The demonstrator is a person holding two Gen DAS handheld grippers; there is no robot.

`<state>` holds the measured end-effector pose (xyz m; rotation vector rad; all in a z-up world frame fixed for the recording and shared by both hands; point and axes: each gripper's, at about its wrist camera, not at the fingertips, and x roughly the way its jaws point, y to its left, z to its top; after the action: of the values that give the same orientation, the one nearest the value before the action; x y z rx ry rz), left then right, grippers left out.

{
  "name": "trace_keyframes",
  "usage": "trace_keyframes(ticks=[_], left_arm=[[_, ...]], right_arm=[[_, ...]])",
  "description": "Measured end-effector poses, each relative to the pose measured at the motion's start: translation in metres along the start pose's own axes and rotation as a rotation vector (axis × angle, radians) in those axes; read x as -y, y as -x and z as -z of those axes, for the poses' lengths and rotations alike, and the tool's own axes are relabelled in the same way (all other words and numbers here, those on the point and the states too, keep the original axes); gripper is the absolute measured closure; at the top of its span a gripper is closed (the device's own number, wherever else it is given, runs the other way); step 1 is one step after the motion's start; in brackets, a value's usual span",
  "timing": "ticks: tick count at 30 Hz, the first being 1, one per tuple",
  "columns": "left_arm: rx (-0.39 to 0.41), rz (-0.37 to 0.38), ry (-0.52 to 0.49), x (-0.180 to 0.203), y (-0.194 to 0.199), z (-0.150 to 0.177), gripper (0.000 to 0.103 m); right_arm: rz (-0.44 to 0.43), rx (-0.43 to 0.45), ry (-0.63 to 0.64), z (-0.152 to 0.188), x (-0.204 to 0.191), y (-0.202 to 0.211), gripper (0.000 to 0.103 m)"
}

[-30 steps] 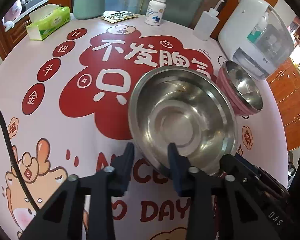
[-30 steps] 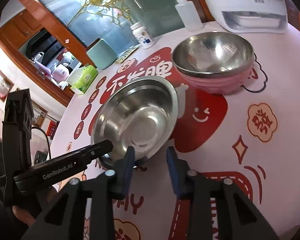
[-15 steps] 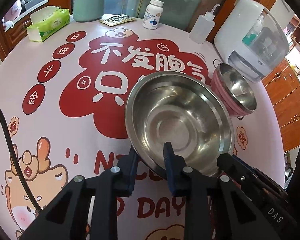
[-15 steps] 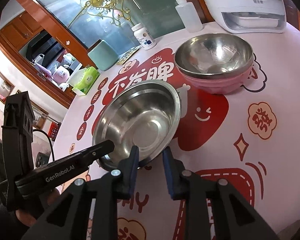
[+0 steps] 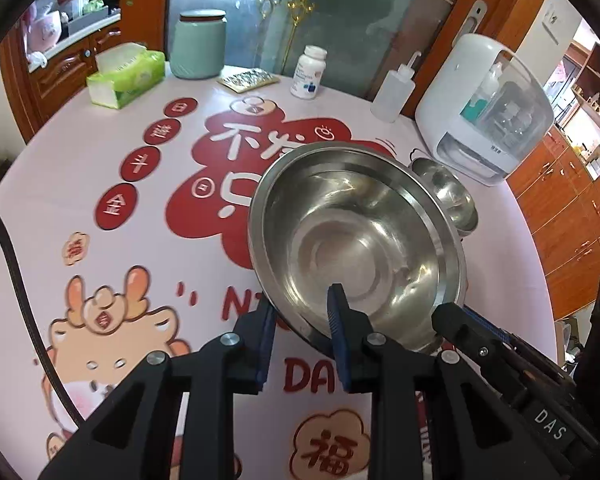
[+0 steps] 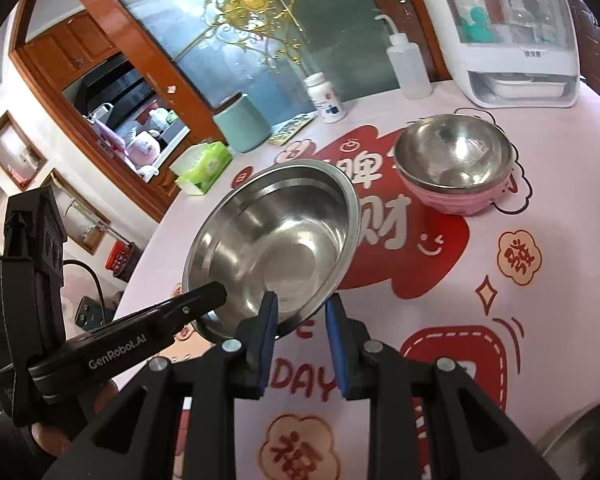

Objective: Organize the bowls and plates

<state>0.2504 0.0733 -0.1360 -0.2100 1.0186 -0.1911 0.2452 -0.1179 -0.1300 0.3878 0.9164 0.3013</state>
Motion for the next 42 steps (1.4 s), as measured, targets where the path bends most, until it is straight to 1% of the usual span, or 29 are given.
trace_keyframes(ticks=[8,13,21,30,35,42], left_arm=[[0.069,-0.014,0.017,-0.015,0.057,0.020,0.079],[0.110,-0.034,0.019,-0.026,0.091,0.039,0.078],[0.134,-0.065,0.055,-0.047,0.132,0.077,0.078],[0.127,-0.099,0.098,-0.069,0.163,0.128,0.078],[0.107,-0.121,0.116,-0.076,0.174,0.155,0.078],[0.060,-0.148,0.140,-0.090,0.182,0.192,0.078]], right_arm=[[-0.045,0.025,0.082,0.014,-0.040,0.030,0.079],[-0.067,0.027,0.128,0.026,-0.064,0.043,0.079],[-0.093,0.007,0.212,0.059,-0.097,0.063,0.079],[-0.127,-0.037,0.250,0.100,-0.118,0.076,0.079],[-0.139,-0.070,0.258,0.125,-0.126,0.079,0.079],[-0.143,-0.122,0.256,0.158,-0.133,0.079,0.079]])
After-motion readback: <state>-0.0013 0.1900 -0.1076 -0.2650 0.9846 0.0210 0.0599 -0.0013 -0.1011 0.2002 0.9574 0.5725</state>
